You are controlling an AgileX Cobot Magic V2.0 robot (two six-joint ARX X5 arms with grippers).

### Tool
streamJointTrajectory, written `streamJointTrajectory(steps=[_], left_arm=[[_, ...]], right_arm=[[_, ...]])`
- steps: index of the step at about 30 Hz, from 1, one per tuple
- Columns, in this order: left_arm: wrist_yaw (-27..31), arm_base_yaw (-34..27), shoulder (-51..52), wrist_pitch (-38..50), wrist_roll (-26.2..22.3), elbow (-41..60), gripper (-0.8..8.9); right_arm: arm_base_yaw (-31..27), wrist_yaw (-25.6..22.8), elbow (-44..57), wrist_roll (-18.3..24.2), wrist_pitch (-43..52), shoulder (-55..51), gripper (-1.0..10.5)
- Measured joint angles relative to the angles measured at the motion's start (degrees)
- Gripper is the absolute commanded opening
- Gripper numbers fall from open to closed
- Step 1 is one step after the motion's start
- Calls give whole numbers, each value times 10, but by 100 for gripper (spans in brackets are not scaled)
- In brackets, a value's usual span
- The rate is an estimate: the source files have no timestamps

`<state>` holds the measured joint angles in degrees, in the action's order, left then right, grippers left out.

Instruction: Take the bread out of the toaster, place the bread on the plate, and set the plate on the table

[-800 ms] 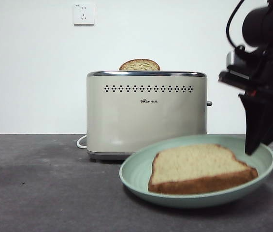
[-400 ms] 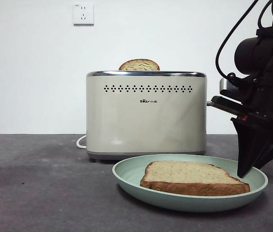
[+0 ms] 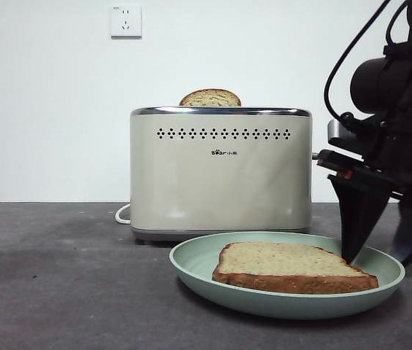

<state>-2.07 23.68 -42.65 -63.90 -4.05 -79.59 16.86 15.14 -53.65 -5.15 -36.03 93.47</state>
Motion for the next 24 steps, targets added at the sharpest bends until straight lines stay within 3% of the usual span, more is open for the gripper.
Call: streamJointTrajectory(steps=[11,15,17,21,24], left_arm=[[0,0,0,-1,0,0,-8],[0,0,0,-1,0,0,-8],[0,0,0,-1,0,0,-8],[0,0,0,-1,0,0,-8],[0,0,0,-1,0,0,-8]], right_arm=[[9,-1,4,29,-92,-264,500],[28,40,4,44,-136,-393,480],[36,76,4,46,-144,-456,361],[49,115,4,48,-155,-569,-31],[53,117,3,51,-180,-634,-10]])
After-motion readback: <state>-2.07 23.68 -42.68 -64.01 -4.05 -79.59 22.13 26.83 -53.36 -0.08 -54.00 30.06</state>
